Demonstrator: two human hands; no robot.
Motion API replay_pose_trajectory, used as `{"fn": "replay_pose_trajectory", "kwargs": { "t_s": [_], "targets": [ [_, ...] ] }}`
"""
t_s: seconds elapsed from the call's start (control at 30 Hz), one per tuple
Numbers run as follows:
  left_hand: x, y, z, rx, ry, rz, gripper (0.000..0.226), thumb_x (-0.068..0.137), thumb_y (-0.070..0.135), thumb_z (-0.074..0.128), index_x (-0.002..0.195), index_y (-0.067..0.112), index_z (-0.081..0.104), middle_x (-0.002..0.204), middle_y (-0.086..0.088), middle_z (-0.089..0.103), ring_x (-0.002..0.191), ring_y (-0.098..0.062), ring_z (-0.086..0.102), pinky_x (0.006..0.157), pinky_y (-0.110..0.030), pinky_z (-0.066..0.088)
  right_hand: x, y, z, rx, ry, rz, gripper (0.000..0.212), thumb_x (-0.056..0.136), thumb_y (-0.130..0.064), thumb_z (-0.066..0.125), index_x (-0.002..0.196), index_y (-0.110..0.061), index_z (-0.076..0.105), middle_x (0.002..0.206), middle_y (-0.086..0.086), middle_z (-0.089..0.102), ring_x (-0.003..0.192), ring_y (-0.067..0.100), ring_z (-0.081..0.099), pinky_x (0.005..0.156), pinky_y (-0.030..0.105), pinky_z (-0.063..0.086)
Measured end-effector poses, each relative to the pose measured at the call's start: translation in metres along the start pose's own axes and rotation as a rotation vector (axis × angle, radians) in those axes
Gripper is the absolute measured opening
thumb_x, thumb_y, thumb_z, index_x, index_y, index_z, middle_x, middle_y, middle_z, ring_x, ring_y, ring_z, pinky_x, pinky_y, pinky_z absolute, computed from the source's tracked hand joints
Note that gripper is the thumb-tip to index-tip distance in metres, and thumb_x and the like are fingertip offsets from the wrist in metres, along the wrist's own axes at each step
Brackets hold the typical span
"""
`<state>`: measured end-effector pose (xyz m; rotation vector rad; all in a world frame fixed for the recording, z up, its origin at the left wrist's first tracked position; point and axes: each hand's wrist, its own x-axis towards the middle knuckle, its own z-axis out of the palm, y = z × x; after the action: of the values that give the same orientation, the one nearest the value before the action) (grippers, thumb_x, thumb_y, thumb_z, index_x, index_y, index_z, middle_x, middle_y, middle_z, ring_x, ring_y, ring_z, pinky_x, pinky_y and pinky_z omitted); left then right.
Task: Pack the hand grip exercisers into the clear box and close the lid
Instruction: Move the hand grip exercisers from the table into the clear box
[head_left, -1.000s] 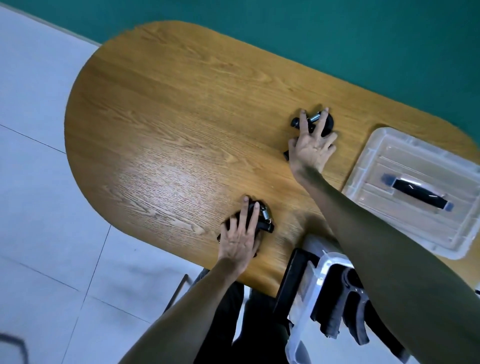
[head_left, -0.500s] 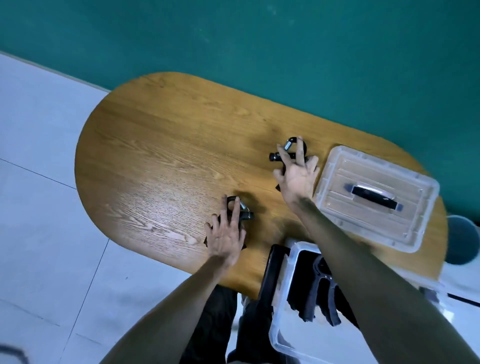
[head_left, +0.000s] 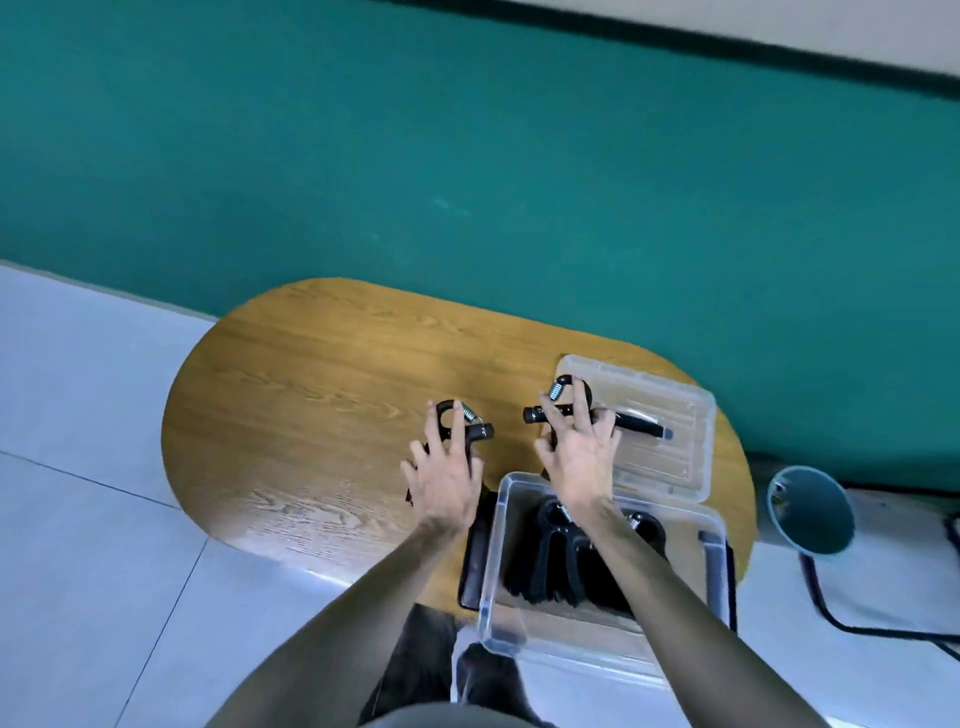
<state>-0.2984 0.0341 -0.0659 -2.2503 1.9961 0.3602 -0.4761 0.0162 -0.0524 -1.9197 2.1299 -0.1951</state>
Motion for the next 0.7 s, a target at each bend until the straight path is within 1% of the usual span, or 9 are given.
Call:
{"fn": "replay_pose_trajectory", "kwargs": {
  "t_s": [0.07,0.13,0.27,0.33,0.4,0.47,0.5,0.6,0.7],
  "targets": [
    [-0.016,0.015,-0.004,-0.007,0.033,0.039,0.078,0.102,0.049,0.033,0.158,0.031,-0.019,0.169,-0.008,-0.01,0.097,-0.02,0.038,0.08,-0.036,0.039,-0.023,0.01,-0.008,-0.002,0.026,0.013,0.059,0.088,-0.021,0.063,0.144,-0.034,0.051,0.166,0.007,0.019,0.098,0.031,0.036,0.081,0.045,0.04],
    [-0.034,0.028,-0.003,-0.033,0.052,0.086,0.078,0.102,0.047,0.036,0.159,0.03,-0.015,0.169,-0.009,-0.01,0.098,-0.023,0.041,0.08,-0.038,0.039,-0.046,0.022,-0.014,0.001,0.058,0.017,0.058,0.086,-0.022,0.068,0.142,-0.033,0.053,0.165,0.01,0.022,0.092,0.032,0.037,0.078,0.046,0.043],
    [-0.072,0.051,0.002,-0.039,0.078,0.175,0.076,0.102,0.048,0.036,0.161,0.029,-0.008,0.169,-0.01,-0.006,0.098,-0.026,0.045,0.08,-0.04,0.043,-0.091,0.049,-0.017,0.021,0.111,0.049,0.064,0.084,-0.02,0.072,0.144,-0.032,0.053,0.166,0.01,0.019,0.089,0.032,0.037,0.08,0.049,0.045],
    [-0.09,0.061,0.007,-0.034,0.056,0.217,0.075,0.103,0.048,0.034,0.161,0.03,-0.009,0.169,-0.01,-0.006,0.102,-0.026,0.046,0.084,-0.041,0.044,-0.112,0.063,-0.014,0.018,0.11,0.092,0.064,0.083,-0.021,0.076,0.142,-0.031,0.054,0.165,0.01,0.021,0.09,0.032,0.038,0.081,0.05,0.046],
    [-0.105,0.068,0.014,-0.026,0.031,0.254,0.075,0.103,0.047,0.034,0.161,0.03,-0.01,0.169,-0.01,-0.007,0.111,-0.029,0.045,0.091,-0.043,0.043,-0.13,0.075,-0.01,0.028,0.109,0.133,0.064,0.079,-0.02,0.079,0.139,-0.031,0.058,0.164,0.01,0.026,0.091,0.033,0.039,0.078,0.051,0.047],
    [-0.118,0.076,0.022,-0.027,0.006,0.279,0.077,0.103,0.047,0.036,0.16,0.031,-0.012,0.169,-0.01,-0.005,0.122,-0.031,0.042,0.097,-0.045,0.042,-0.147,0.089,-0.006,0.035,0.08,0.169,0.064,0.079,-0.02,0.077,0.139,-0.033,0.058,0.165,0.007,0.025,0.094,0.033,0.039,0.081,0.051,0.046],
    [-0.123,0.079,0.026,-0.035,-0.013,0.283,0.077,0.103,0.046,0.038,0.16,0.031,-0.012,0.169,-0.01,-0.003,0.125,-0.031,0.041,0.099,-0.045,0.041,-0.154,0.096,-0.003,0.036,0.051,0.189,0.064,0.081,-0.021,0.074,0.14,-0.035,0.056,0.166,0.005,0.022,0.097,0.033,0.038,0.084,0.051,0.044],
    [-0.134,0.09,0.036,-0.033,-0.054,0.286,0.077,0.103,0.043,0.041,0.16,0.033,-0.011,0.169,-0.009,0.0,0.122,-0.028,0.041,0.099,-0.044,0.039,-0.169,0.114,0.008,0.037,-0.04,0.241,0.065,0.087,-0.025,0.065,0.147,-0.041,0.045,0.168,-0.001,0.012,0.106,0.032,0.036,0.094,0.05,0.04],
    [-0.138,0.1,0.047,-0.032,-0.086,0.282,0.077,0.103,0.043,0.041,0.16,0.034,-0.01,0.169,-0.009,-0.003,0.121,-0.026,0.041,0.1,-0.044,0.04,-0.172,0.126,0.017,0.06,-0.082,0.268,0.065,0.089,-0.026,0.061,0.149,-0.041,0.041,0.169,-0.002,0.008,0.11,0.031,0.036,0.099,0.05,0.037]
  ]
}}
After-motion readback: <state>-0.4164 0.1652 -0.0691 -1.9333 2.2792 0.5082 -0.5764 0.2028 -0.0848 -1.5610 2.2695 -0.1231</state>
